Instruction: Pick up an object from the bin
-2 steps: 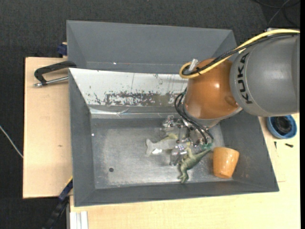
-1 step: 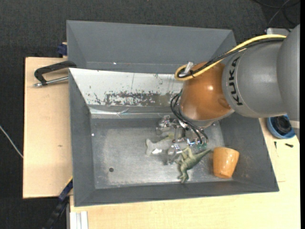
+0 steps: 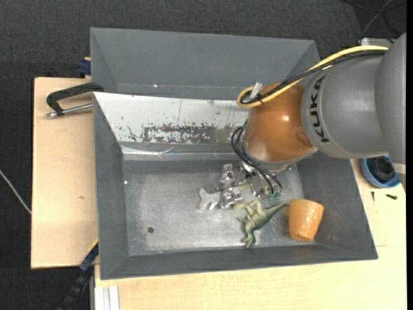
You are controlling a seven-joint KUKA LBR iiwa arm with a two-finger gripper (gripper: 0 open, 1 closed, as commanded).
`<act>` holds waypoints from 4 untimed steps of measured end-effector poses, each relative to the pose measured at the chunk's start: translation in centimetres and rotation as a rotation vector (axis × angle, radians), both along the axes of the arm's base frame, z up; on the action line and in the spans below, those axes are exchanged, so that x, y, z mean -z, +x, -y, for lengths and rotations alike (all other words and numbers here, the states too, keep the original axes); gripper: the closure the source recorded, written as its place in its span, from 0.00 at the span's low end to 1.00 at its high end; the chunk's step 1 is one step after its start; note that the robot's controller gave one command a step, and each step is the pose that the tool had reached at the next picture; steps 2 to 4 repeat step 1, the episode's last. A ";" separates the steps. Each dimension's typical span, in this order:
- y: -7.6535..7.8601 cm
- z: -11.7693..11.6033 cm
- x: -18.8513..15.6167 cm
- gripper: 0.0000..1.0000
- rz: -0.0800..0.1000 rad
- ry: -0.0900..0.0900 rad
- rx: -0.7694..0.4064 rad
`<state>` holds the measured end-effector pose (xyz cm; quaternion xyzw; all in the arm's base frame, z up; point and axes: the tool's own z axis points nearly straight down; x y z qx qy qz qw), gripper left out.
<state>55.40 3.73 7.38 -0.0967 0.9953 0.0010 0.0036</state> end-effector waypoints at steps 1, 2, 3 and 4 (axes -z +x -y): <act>2.7 6.5 -13.9 1.00 0.009 -0.006 -0.210; 2.7 6.5 -13.9 1.00 0.009 -0.006 -0.210; 2.7 6.5 -13.9 1.00 0.009 -0.006 -0.210; 2.7 6.5 -13.9 1.00 0.009 -0.006 -0.210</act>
Offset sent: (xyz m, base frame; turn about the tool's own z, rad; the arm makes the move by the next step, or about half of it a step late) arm 0.0235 -0.0639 0.1332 -0.2139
